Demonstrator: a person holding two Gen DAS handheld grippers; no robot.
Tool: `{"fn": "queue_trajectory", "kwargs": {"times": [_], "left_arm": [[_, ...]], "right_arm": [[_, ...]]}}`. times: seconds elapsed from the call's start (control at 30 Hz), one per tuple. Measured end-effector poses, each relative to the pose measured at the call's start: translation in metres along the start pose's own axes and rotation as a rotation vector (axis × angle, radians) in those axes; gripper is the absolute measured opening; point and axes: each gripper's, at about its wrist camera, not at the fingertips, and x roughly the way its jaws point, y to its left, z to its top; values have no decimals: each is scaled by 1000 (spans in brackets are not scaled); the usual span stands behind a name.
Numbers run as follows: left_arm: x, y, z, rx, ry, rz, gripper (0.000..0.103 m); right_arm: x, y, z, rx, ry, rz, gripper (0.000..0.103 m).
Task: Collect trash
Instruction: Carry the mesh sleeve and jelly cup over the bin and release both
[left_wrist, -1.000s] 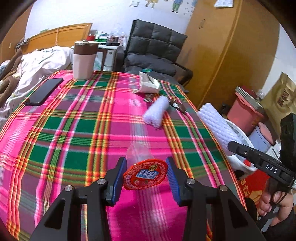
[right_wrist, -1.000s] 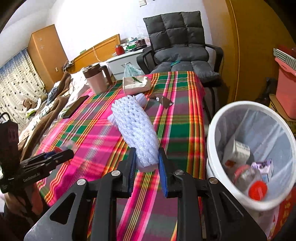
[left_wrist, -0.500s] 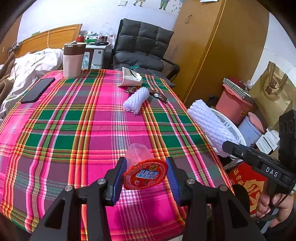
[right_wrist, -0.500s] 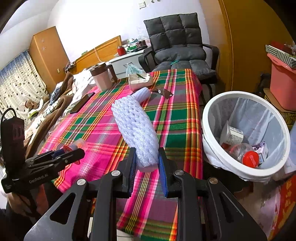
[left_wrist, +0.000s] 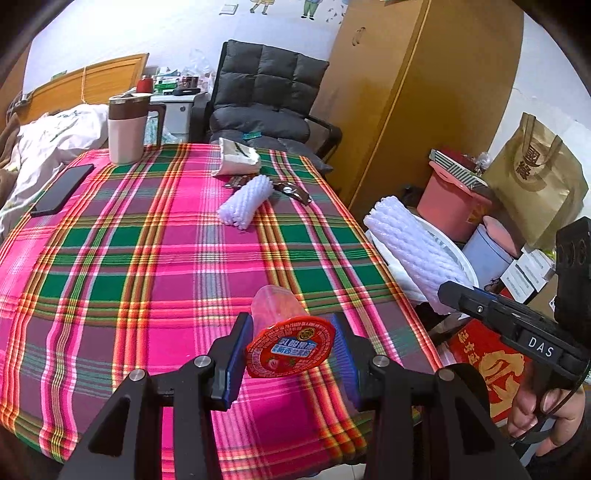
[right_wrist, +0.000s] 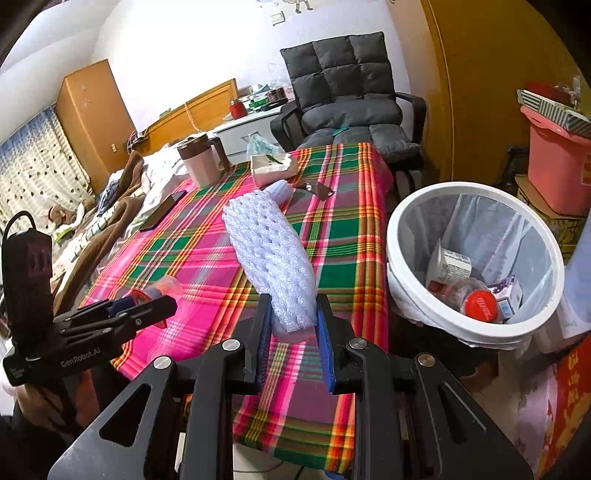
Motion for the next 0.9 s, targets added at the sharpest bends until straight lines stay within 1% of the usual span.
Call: {"fn": "queue_trajectory", "kwargs": {"times": [0.33,0.5,0.9], "left_arm": [[15,-29,16,54,1,-39,44],[26,-50,26,88,-1,-72,44],[57,-101,50,169,3,-152,44]], "right_arm": [[-11,-21,-1,47,-21,-37,25],[-21,-39,-1,76,-40,-64,25],[-45,-86,-1,173,-89,-173,25]]}}
